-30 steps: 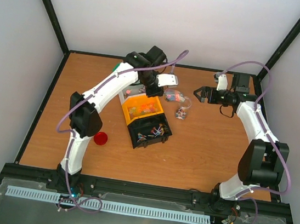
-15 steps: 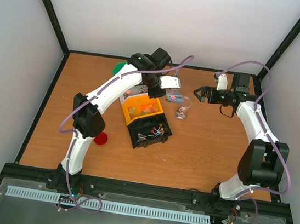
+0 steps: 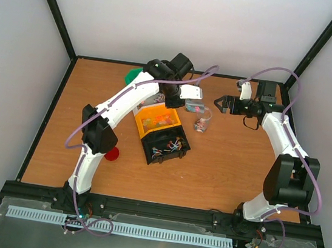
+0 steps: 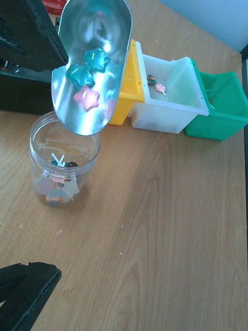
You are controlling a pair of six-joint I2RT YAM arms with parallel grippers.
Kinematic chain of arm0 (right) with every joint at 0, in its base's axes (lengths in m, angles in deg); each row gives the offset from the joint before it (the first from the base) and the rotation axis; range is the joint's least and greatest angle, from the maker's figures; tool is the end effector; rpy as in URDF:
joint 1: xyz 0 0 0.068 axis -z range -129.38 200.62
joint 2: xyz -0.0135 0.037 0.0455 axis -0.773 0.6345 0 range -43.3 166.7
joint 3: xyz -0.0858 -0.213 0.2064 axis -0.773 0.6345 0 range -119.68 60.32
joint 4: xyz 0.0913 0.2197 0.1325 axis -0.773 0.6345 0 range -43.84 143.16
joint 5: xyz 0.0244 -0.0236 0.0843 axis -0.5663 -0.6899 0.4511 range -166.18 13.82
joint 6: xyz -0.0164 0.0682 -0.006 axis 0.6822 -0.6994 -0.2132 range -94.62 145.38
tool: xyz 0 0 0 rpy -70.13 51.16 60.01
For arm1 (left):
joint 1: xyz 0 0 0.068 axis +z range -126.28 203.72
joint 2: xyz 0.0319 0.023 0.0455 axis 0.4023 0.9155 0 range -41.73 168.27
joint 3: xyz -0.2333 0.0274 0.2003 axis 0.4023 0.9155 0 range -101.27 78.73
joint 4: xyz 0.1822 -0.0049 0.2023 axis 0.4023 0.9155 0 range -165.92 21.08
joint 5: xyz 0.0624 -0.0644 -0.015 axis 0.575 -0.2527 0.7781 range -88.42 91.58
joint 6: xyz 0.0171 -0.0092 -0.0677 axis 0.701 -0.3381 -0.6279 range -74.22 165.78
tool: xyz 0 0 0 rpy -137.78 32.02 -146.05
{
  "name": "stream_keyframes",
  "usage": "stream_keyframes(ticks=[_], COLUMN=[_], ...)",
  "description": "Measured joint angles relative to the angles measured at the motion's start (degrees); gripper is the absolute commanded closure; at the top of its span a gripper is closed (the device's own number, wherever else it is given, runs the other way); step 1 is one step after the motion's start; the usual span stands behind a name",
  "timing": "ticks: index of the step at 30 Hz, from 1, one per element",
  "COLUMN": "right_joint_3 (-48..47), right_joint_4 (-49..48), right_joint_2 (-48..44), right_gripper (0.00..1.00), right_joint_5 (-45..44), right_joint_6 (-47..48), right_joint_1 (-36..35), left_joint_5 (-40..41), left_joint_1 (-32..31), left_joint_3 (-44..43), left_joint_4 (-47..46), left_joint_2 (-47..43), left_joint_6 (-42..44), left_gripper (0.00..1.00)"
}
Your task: Pack the candies
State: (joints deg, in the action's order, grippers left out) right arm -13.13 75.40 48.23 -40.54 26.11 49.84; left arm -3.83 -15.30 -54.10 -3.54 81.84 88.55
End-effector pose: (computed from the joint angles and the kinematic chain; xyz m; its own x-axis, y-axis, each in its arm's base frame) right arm 0.3720 0.0387 0.3031 -0.7297 -0.0205 -0.6835 -0.4156 0.8070 0.4195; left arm 0.3768 -0.3122 0.3476 -0.0606 0.9192 -0.3890 0.9550 0.1668 0.2453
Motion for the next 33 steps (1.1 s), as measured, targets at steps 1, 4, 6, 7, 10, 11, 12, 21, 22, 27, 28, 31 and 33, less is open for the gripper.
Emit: stream_keyframes(ticks=[1,4,6,7,10,11,12,21,22,27,28,31,33], right_joint_3=[0.0,-0.02,-0.11,-0.2,-0.44,-0.46,-0.55,-1.64,-1.73,-2.25,-2.29,-2.38,-2.64], right_joint_4=[0.0,0.0,0.02,0.02,-0.02,-0.04,-0.04,-0.31,-0.31,-0.31,-0.31,-0.28,-0.15], right_joint_2=[0.0,0.0,0.02,0.02,0.09,0.13,0.26,1.77,1.88,2.56,2.6,2.62,2.69], right_gripper=[0.0,0.0,0.0,0.0,0.0,0.0,0.0,0.0,0.0,0.0,0.0,0.0,0.0], right_joint_5=[0.0,0.02,0.04,0.09,0.37,0.44,0.57,1.09,1.14,1.25,1.25,1.25,1.27], right_joint_6=[0.07,0.17,0.28,0.28,0.28,0.26,0.28,0.26,0.26,0.26,0.26,0.28,0.31], right_joint_1=[0.0,0.0,0.0,0.0,0.0,0.0,0.0,0.0,0.0,0.0,0.0,0.0,0.0], left_joint_5=[0.33,1.4,2.21,2.47,3.1,3.32,3.54,4.76,4.83,5.03,5.03,5.31,5.55], left_joint_1=[-0.04,-0.17,-0.31,-0.35,-0.44,-0.46,-0.48,-0.59,-0.59,-0.68,-0.7,-0.85,-0.87], left_joint_3=[0.0,-0.02,-0.13,-0.22,-0.63,-0.76,-0.9,-1.05,-1.07,-1.49,-1.6,-1.6,-1.6], left_joint_4=[0.02,0.09,0.11,0.13,0.11,0.11,0.09,0.09,0.09,0.02,0.02,-0.15,-0.15], left_joint_2=[0.0,0.0,0.0,0.0,0.0,0.0,0.0,0.0,0.0,0.0,0.0,0.0,0.0], left_joint_6=[0.31,1.27,2.03,2.32,3.02,3.21,3.45,4.7,4.85,5.49,5.57,5.79,5.84], left_gripper=[0.99,0.99,0.99,0.99,0.99,0.99,0.99,0.99,0.99,0.99,0.99,0.99,0.99])
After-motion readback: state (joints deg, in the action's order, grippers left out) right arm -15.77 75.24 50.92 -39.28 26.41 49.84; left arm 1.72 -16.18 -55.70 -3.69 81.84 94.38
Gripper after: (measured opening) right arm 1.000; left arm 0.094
